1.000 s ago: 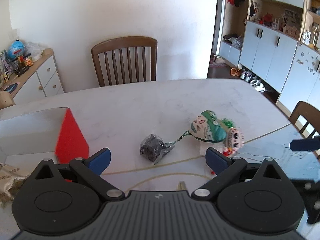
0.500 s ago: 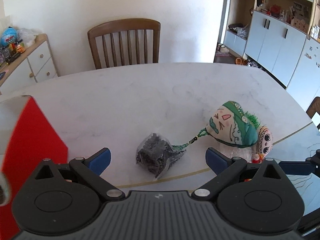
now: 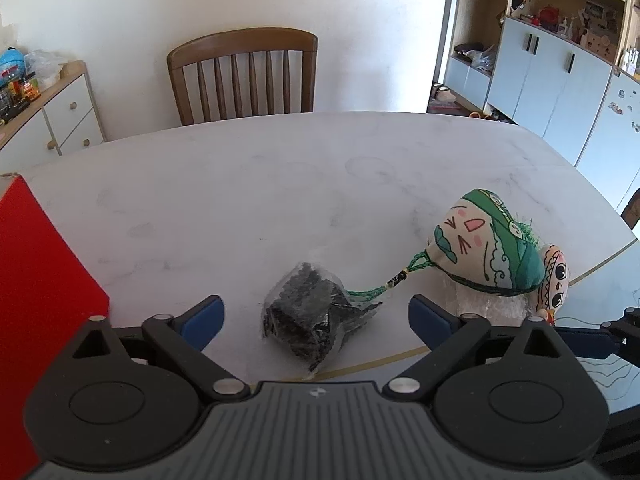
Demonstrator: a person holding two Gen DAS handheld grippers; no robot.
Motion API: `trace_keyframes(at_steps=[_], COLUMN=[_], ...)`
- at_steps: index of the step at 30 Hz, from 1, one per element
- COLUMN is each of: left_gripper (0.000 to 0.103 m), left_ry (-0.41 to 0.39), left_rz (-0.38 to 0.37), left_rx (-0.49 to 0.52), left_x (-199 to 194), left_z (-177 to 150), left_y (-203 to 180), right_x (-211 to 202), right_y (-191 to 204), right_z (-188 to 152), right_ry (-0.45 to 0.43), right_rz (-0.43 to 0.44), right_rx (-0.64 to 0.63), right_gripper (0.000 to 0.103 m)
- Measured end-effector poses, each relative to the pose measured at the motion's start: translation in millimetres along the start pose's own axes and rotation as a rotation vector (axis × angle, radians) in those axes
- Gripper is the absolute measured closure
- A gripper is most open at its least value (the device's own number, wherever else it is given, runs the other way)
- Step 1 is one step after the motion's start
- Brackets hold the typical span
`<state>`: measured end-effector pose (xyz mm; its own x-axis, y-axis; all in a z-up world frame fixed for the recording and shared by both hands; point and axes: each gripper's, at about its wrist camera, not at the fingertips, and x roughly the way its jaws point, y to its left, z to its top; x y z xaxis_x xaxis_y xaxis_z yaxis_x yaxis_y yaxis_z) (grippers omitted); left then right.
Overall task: Organize objects
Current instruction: 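Grasp the black bead bag with the left gripper while the right gripper grasps the red dragon plush, then carry the bead bag and dragon plush with both grippers over the box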
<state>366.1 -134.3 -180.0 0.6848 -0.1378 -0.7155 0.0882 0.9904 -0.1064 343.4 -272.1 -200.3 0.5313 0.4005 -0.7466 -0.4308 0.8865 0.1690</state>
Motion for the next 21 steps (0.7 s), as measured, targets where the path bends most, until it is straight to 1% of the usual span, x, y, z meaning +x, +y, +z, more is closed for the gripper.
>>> trace_keyframes(at_steps=[2,4,5,7,8,10,11,13,15,18,21], left_gripper=[0.014,0.025,0.027,0.036,0.038,0.046,0.048,0.059,0.062,0.066,0.069], left_ry=[0.0,0.003,0.003,0.008,0.012,0.012,0.012,0.012,0.013,0.011,0.009], left_rz=[-0.011,-0.016,-0.017,-0.022,-0.022,-0.024,-0.019,-0.015,-0.017,-0.009,-0.017], left_rx=[0.005,0.016,0.019,0.022,0.023,0.022,0.025,0.032,0.032,0.034,0.024], left_x=[1,1,1,2,2,2,1,-1,-2,-5,-9], left_z=[-1,0,-1,0,-1,-2,-2,-3,-3,-3,-2], left_y=[-2,-4,-5,-4,-4,-4,-5,-6,-6,-7,-7], right_x=[1,3,3,4,5,6,6,6,6,5,3], right_y=[1,3,4,5,5,6,7,6,5,3,2], right_z=[1,1,1,2,3,4,4,4,3,3,1], right_ry=[-0.006,-0.01,-0.011,-0.011,-0.01,-0.007,-0.007,-0.009,-0.011,-0.01,-0.007], right_rz=[-0.011,-0.034,-0.042,-0.049,-0.052,-0.068,-0.077,-0.091,-0.087,-0.082,-0.078], right_rx=[0.017,0.015,0.015,0.025,0.029,0.028,0.027,0.026,0.028,0.033,0.042], right_gripper=[0.037,0.044,0.046,0.047,0.047,0.051,0.053,0.058,0.064,0.064,0.065])
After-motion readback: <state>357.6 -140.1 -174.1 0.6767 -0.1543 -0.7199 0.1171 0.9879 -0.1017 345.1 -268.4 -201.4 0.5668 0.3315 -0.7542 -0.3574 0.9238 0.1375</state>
